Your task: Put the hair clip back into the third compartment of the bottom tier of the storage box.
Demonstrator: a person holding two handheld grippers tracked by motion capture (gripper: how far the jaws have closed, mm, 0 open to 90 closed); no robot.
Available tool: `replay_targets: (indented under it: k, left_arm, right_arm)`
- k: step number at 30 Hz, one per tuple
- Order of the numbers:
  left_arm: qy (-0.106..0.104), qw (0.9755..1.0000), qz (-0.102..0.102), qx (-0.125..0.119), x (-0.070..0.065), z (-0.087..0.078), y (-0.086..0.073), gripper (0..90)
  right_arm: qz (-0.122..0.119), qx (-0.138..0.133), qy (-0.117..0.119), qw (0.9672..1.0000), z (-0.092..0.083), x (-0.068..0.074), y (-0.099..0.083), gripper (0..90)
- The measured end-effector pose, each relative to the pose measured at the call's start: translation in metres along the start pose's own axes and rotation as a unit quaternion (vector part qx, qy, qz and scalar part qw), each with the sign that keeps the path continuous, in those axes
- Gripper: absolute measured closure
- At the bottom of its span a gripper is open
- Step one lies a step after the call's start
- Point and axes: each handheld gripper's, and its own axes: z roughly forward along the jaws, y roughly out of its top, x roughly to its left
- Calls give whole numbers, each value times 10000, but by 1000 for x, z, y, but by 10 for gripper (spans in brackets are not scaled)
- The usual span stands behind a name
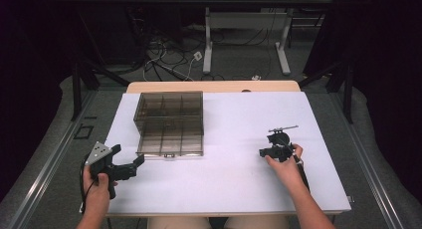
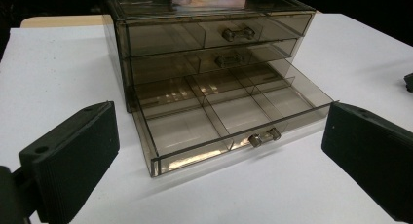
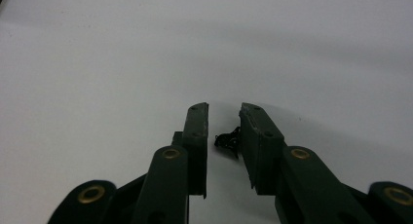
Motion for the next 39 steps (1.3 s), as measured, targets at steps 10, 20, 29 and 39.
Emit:
replay_targets:
  k: [10,20,29,39]
  left_arm:
    - [-3,10000,25,25,1,0,0,2]
    - [-6,10000,22,27,1,0,0,2]
    - [-5,10000,21,29,1,0,0,2]
    - [1,10000,-2,11,1,0,0,2]
  right_arm:
    - [10,35,-49,10000,2,1,1,794]
    - [5,8,-26,10000,1,-2,1,800]
    - [-16,-98,-40,9999,-3,-2,1,801]
    - [-43,-350,9,9994,-9,-2,2,802]
